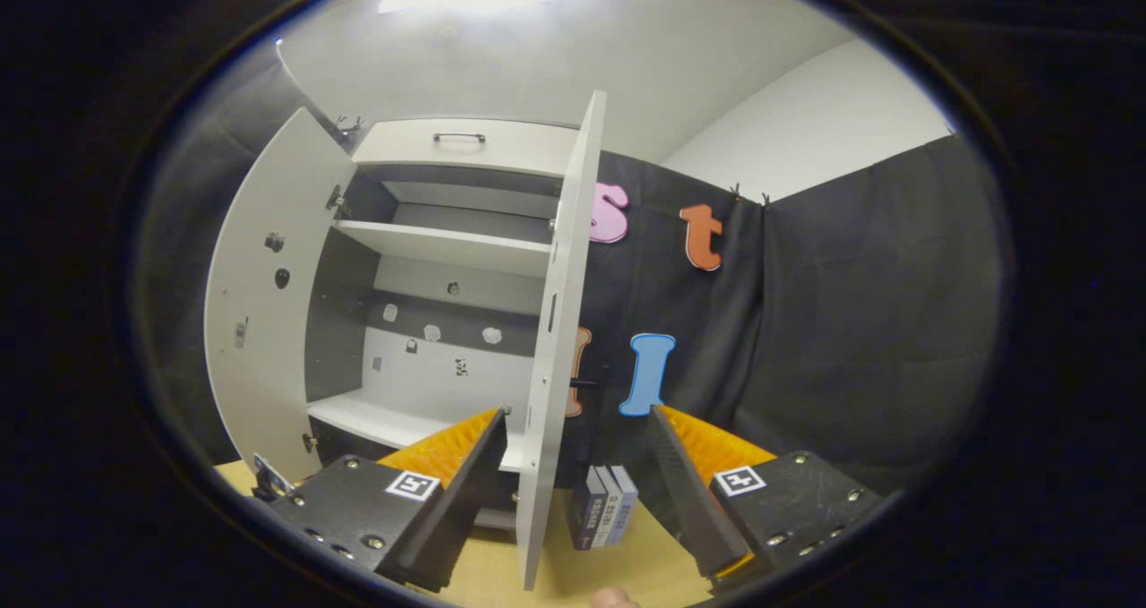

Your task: Grasp the bottle in the cabinet with the left hand and place it on the coaster, then close the right door with the right hand and the left door with the left hand.

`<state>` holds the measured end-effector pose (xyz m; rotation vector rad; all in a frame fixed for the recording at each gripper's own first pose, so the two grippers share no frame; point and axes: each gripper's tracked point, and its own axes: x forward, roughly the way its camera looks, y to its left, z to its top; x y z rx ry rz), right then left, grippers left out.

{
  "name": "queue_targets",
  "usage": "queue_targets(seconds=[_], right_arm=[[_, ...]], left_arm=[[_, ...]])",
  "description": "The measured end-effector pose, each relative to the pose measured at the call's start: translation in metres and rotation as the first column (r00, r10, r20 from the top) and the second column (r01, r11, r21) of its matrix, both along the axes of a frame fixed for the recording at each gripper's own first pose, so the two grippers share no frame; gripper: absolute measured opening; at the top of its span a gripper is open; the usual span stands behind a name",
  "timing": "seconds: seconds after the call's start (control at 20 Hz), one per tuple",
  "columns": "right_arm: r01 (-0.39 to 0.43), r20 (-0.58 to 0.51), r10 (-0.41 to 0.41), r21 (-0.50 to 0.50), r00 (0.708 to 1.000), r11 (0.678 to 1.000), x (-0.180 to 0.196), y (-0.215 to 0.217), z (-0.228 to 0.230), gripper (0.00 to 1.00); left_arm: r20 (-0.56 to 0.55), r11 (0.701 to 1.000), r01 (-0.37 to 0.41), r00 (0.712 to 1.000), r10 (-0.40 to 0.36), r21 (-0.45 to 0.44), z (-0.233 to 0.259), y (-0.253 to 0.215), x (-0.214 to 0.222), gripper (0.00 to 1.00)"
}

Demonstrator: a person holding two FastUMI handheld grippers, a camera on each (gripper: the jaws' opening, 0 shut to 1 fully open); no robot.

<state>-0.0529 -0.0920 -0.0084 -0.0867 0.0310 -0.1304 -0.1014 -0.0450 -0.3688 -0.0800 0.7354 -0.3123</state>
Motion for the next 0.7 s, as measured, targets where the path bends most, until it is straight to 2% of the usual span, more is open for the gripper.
queue_targets(seconds=[0.15, 0.4, 0.55, 0.7], right_arm=[[-0.002, -0.003, 0.002, 0.011, 1.0, 1.0, 0.0, 0.001, -0.003, 0.94], [0.002, -0.009, -0.002, 0.021, 1.0, 1.0, 0.003, -0.004, -0.006, 0.96], [0.008, -0.008, -0.007, 0.026, 1.0, 1.0, 0.006, -0.007, -0.007, 0.96], [0.009, -0.006, -0.009, 0.038, 1.0, 0.999, 0.01, -0.009, -0.007, 0.96]], left_arm=[[0.034, 0.997, -0.031, 0.999, 0.033, -0.068, 0.029, 0.0, 0.008, 0.8], [0.142, 0.991, -0.087, 0.985, 0.101, -0.1, 0.09, 0.016, 0.031, 0.8], [0.261, 0.987, -0.114, 0.955, 0.141, -0.117, 0.145, 0.029, 0.053, 0.8], [0.381, 0.98, -0.149, 0.905, 0.19, -0.134, 0.199, 0.044, 0.073, 0.8]])
